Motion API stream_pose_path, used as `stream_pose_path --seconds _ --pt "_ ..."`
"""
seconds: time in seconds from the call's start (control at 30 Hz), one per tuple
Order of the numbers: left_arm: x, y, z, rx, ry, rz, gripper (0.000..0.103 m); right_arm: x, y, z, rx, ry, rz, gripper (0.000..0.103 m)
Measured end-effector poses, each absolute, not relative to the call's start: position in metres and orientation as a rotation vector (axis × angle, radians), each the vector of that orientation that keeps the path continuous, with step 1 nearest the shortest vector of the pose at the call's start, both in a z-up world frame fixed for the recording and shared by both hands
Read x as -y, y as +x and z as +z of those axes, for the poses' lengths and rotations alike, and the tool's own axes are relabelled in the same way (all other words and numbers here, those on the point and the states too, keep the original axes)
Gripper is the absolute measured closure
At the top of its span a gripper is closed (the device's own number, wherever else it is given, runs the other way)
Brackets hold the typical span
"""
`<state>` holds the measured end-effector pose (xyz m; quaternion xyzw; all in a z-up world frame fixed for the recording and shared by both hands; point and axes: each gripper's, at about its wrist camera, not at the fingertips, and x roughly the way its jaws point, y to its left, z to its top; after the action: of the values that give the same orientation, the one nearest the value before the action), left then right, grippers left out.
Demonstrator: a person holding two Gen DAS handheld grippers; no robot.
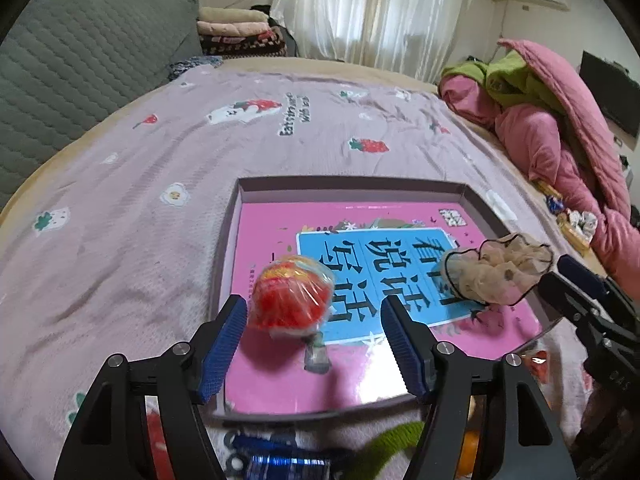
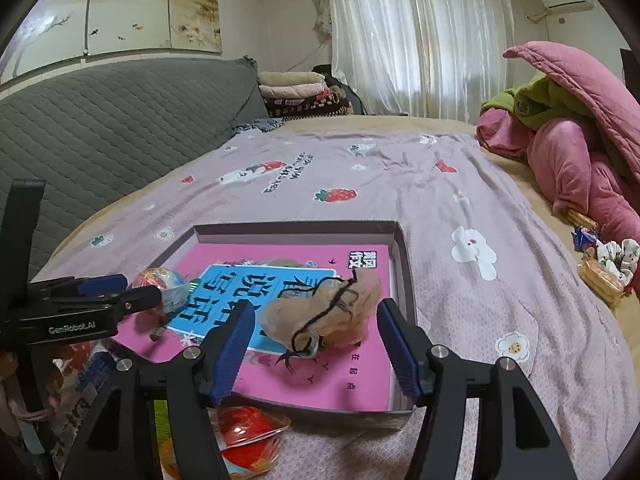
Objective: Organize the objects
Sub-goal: 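Open right gripper dropping pouch onto book while left gripper releases red ball beside it, then move left gripper to green fuzzy ring while right gripper approaches an orange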
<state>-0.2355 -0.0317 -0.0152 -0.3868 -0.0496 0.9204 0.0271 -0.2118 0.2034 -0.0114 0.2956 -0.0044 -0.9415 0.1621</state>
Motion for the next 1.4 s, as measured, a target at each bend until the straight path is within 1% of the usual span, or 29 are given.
stream_pose_path --seconds 0.23,0.37,0.53,0.73,1.13,1.3,1.4 --pt "0.032 -0.206 0.001 0.216 -1.136 2.877 0.032 -0.203 -0.197 -0.001 0.019 0.796 -2.676 0.036" --pt "0.027 -0.196 0.005 0.187 -1.135 2.872 0.031 -0.203 -0.19 0.005 0.022 0.771 -2.67 0.035" --pt "0.02 -0.206 0.007 0.124 -1.129 2.894 0.031 -0.208 -0.184 0.011 0.036 0.744 -2.677 0.034" --pt "0.017 -0.21 0.006 0.128 -1.148 2.895 0.031 -0.215 -0.182 0.017 0.057 0.729 -2.685 0.034" --pt "0.015 -0.188 0.02 0.121 -1.125 2.908 0.031 -0.22 -0.17 0.023 0.079 0.71 -2.682 0.034" --pt "0.016 -0.173 0.025 0.112 -1.123 2.92 0.031 -0.217 -0.159 0.023 0.048 0.7 -2.666 0.029" --pt "0.016 -0.164 0.026 0.111 -1.122 2.925 0.031 -0.215 -0.153 0.024 0.03 0.688 -2.655 0.029"
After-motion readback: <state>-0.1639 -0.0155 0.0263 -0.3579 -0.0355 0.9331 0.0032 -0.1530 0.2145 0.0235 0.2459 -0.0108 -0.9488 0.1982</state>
